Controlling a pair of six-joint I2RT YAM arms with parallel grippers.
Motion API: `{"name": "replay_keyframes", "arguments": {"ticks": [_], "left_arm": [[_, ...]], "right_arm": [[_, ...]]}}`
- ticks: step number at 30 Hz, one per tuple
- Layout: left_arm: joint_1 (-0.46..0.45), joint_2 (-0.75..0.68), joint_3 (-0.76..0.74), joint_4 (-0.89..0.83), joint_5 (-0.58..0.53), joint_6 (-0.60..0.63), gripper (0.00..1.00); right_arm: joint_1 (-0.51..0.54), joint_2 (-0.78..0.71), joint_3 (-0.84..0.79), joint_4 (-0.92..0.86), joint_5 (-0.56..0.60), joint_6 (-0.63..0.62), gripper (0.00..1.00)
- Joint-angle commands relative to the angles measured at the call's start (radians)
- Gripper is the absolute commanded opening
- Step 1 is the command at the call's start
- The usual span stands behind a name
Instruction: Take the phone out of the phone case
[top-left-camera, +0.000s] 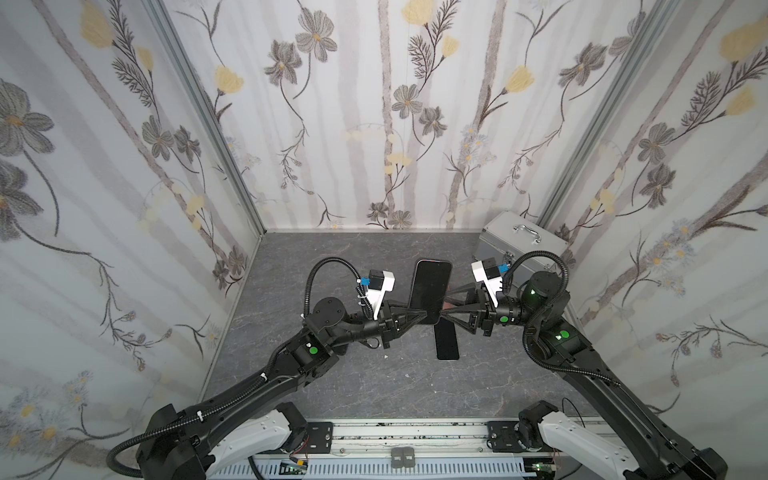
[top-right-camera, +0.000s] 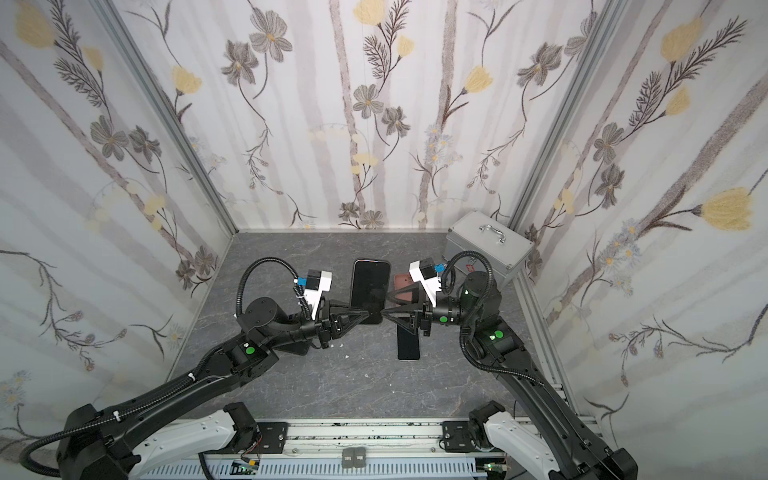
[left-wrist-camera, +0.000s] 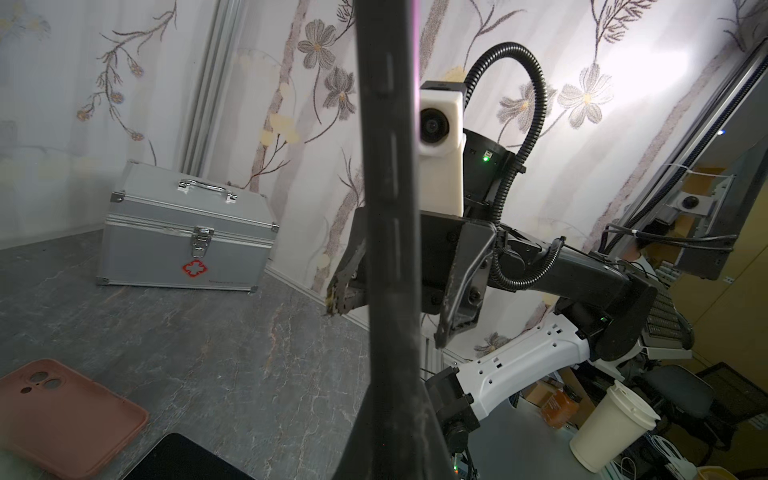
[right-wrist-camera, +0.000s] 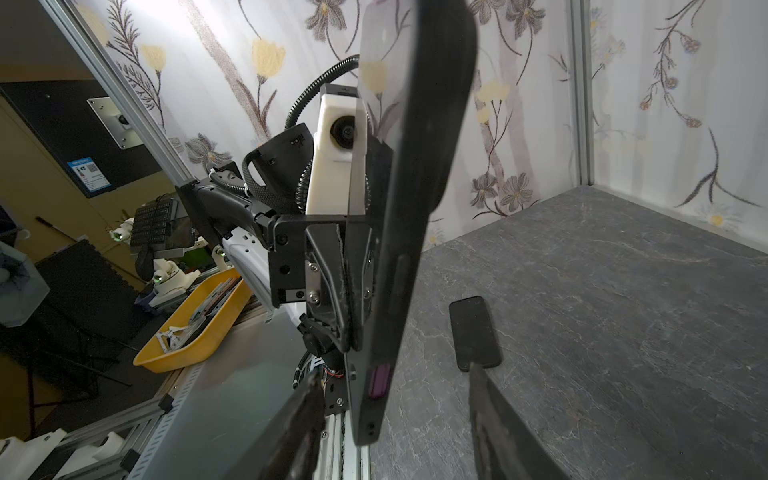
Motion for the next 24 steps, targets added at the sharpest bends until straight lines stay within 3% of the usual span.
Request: {"name": "replay_keyframes", "arguments": {"ticks": [1, 24], "left_arm": [[0.003, 0.007, 0.015, 0.114, 0.062, -0.020, 0.00], [0.002, 0.046, 0.020, 0.159, 0.119, -0.055, 0.00]], "right_arm": [[0.010, 0.019, 0.027, -0.050, -0.050, -0.063, 0.55], [0.067, 0.044, 0.051, -0.077, -0.128, -0.086, 0.40]]}}
